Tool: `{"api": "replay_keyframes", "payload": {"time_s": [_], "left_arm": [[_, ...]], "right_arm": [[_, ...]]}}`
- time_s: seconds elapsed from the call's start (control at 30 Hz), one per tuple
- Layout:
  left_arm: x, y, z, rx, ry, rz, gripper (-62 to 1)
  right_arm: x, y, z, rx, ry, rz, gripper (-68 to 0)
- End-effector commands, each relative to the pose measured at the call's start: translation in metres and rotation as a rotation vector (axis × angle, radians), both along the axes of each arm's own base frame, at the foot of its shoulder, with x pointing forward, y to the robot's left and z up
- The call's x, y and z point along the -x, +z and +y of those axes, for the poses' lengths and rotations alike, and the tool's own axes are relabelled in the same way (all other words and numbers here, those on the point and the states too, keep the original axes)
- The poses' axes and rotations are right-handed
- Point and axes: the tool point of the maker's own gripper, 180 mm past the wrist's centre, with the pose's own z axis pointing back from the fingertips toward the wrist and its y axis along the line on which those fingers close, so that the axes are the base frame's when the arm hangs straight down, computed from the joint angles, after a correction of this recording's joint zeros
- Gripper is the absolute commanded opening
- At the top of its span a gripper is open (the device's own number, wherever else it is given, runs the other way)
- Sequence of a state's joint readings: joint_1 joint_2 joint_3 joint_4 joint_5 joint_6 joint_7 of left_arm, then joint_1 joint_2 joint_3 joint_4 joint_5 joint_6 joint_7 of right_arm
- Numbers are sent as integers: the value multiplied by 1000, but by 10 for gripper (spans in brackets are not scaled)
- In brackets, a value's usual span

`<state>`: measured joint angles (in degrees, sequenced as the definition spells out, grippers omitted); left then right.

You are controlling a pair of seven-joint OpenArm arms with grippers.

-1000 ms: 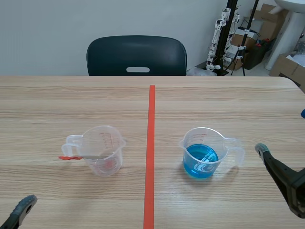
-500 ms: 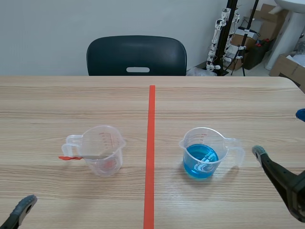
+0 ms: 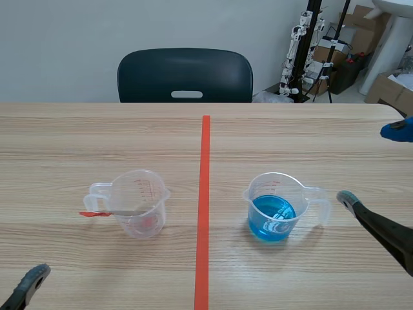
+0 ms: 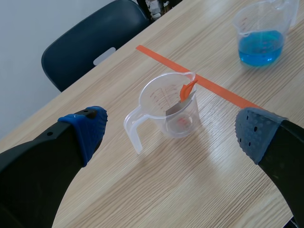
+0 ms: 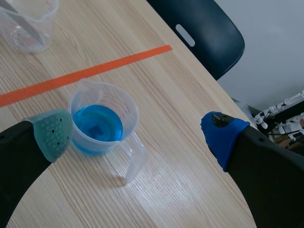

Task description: Do the redox reaction experiment. lift the metal plate out of the left beaker

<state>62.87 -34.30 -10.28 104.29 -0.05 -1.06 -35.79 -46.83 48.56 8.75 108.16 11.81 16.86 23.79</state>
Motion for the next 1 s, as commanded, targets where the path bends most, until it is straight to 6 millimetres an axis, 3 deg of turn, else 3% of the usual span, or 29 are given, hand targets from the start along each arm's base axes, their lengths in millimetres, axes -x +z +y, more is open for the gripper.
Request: {"api": "replay_keyframes", "payload": {"time_s": [0.0,0.47,0.7,0.97], "left_arm": [[-3,8,-1,16,3,-27,-43],[2,-3,-8,59,-29,36,-43],[11,-40,6,114,28,125,-43],[33,-74,10,292,69,117,-43]], "right_arm": [[-3,9,5,9,41,-23,-115],[1,26,23,77,264,-97,-115],[-11,25,34,110,334,-158,-115],[-16,14,64,89,431,-176,-115]]}}
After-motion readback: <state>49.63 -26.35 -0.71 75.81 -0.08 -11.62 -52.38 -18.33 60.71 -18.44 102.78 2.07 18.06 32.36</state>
